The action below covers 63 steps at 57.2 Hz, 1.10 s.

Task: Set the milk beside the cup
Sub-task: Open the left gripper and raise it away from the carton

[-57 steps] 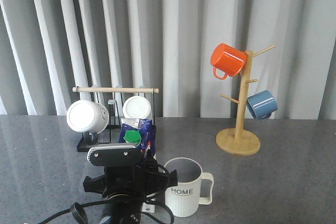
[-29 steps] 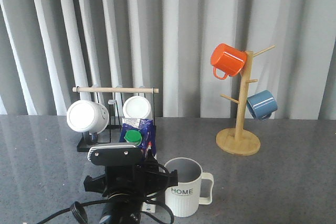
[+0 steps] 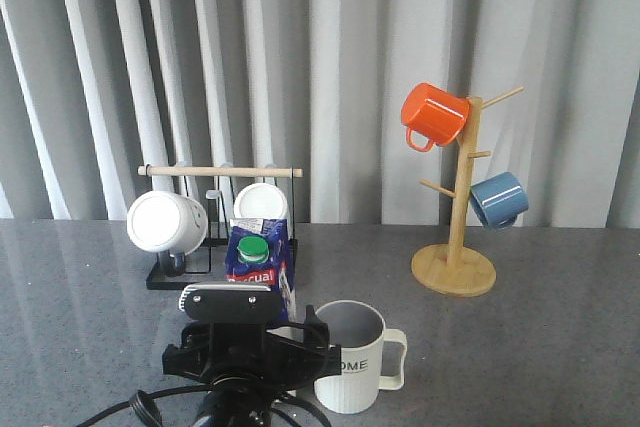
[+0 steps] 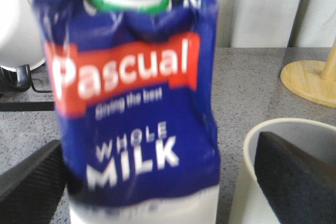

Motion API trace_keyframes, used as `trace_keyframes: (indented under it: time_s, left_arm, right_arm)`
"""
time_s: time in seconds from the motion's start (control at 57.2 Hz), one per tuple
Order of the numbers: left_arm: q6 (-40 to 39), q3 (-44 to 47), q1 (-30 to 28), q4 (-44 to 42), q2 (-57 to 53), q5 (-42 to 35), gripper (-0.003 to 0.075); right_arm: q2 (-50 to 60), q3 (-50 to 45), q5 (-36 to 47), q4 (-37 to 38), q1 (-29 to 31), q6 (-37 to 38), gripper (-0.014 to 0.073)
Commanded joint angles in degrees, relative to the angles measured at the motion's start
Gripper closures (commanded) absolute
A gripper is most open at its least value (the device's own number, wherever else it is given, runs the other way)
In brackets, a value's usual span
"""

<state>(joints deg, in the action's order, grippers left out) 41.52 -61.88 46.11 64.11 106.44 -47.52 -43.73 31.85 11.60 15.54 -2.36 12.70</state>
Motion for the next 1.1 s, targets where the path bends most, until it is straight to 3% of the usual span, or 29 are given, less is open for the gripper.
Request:
trace_keyframes:
  time_s: [0.0, 0.332, 0.437, 0.524, 0.612, 0.664, 0.681, 0.996, 1.083]
  left_arm:
    - [1.27, -1.39, 0.50, -1.81, -5.37, -2.86, -0.0002]
    - [5.73, -1.39, 0.76, -1.94, -17.08, -2.83, 0.0010]
    - [5.73, -1.44, 0.76, -3.93, -22.40, -0.94, 0.0053]
    - [5.73, -1.44, 0.76, -7.32, -26.60, 0.64, 0.0198]
    - [5.73, -1.44, 0.76, -8.40, -31.22, 3.06, 0.0489]
    - [5.73, -1.44, 0.76, -8.32, -33.87, 5.50, 0.0711]
    - [5.88, -1.44, 0.76, -8.33, -34.49, 6.08, 0.0731]
    - [5.37, -1.44, 0.76, -7.93, -42.26, 6.60, 0.0728]
    - [-1.07, -1.44, 0.81, -8.40, -43.29, 7.59, 0.0728]
  right_arm:
    - [0.23, 1.38, 4.08, 0.21, 0.45, -0.02, 0.0603]
    - [0.23, 1.38, 4.08, 0.21, 0.45, -0.02, 0.0603]
    - [0.23, 1.38, 4.08, 0.21, 0.45, -0.02, 0.0603]
    - [0.23, 1.38, 4.08, 0.21, 0.45, -0.02, 0.0603]
    - [0.23, 1.38, 4.08, 0.21, 0.45, -0.02, 0.0603]
    - [0.23, 1.38, 4.08, 0.21, 0.45, -0.02, 0.0603]
    - [0.23, 1.38, 4.08, 0.21, 0.45, -0.02, 0.0603]
    - [0.23, 1.38, 4.08, 0.21, 0.45, -0.02, 0.0603]
    - [0.23, 1.38, 4.08, 0.21, 0.45, -0.02, 0.0603]
